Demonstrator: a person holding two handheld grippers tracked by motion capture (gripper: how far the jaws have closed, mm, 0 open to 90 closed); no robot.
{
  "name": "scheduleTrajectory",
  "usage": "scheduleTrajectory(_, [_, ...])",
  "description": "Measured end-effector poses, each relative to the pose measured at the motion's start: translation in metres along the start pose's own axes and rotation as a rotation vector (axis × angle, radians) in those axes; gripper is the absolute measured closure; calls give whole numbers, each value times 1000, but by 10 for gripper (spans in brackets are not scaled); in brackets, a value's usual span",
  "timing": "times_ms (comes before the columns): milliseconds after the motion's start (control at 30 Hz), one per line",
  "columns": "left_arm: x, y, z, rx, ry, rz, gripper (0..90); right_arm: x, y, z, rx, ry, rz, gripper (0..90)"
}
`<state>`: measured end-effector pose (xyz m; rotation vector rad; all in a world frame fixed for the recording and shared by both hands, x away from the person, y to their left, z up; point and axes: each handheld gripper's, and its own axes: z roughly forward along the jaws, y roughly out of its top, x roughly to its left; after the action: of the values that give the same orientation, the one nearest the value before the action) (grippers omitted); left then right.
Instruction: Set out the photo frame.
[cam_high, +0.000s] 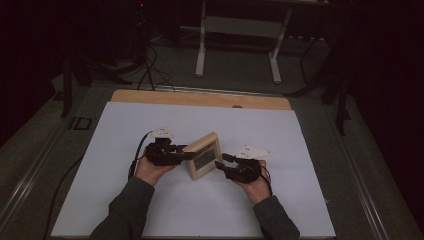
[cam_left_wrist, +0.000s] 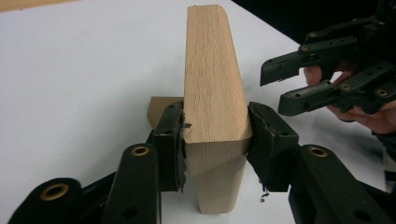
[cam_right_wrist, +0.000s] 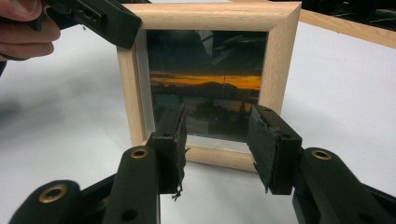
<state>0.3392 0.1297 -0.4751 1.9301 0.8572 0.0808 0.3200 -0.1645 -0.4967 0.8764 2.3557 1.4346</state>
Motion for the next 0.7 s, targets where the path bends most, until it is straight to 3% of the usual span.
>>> scheduleTrajectory(300, [-13, -6, -3, -53, 103, -3, 396, -1, 1, -3, -6, -8, 1, 562])
scheduleTrajectory(500, [-22, -18, -17, -100, 163, -1, 383, -4, 4, -6, -9, -25, 2, 570])
scheduleTrajectory(633, [-31, -28, -27, -124, 211, 7, 432, -9, 8, -9, -13, -52, -1, 600])
scheduleTrajectory(700, [-33, -33, -30, -135, 213, -6, 462, -13, 10, -9, -14, -65, 6, 617])
